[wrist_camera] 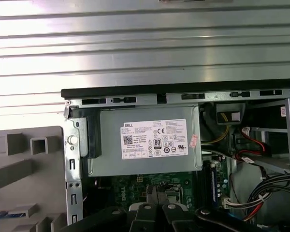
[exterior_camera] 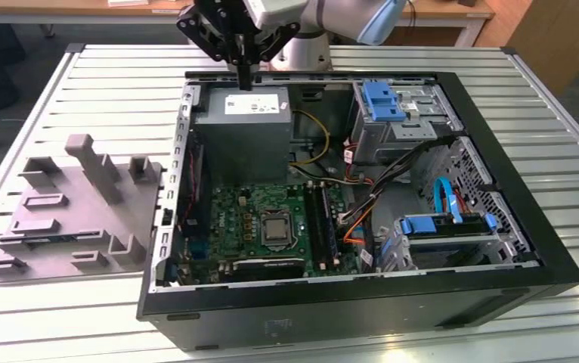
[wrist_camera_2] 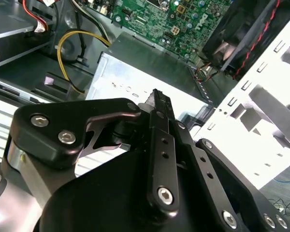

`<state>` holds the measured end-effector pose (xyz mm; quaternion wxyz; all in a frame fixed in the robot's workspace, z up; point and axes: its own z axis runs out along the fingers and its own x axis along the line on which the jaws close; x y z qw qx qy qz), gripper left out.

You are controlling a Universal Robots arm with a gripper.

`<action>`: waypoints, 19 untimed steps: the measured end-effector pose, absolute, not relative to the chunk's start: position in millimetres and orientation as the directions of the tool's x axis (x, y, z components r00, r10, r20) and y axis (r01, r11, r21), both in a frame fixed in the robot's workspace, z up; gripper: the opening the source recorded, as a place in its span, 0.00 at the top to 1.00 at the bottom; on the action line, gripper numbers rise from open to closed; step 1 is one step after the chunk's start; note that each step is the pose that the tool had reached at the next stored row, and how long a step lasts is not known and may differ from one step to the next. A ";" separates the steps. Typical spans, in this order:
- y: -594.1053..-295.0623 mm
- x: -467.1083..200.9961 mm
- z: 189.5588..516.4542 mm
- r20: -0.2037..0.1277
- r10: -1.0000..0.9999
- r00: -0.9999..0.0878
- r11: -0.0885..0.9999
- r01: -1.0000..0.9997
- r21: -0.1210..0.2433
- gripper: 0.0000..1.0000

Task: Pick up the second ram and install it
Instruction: 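Reach for the second ram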

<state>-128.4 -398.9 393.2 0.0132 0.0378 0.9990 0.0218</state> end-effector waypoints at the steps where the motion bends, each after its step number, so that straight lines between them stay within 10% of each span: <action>1: -399.0 -130.0 393.2 -0.025 0.076 -0.997 0.996 0.075 0.045 0.89; 19: -398.9 -163.7 392.0 -0.026 0.076 -0.997 0.996 0.075 0.045 0.89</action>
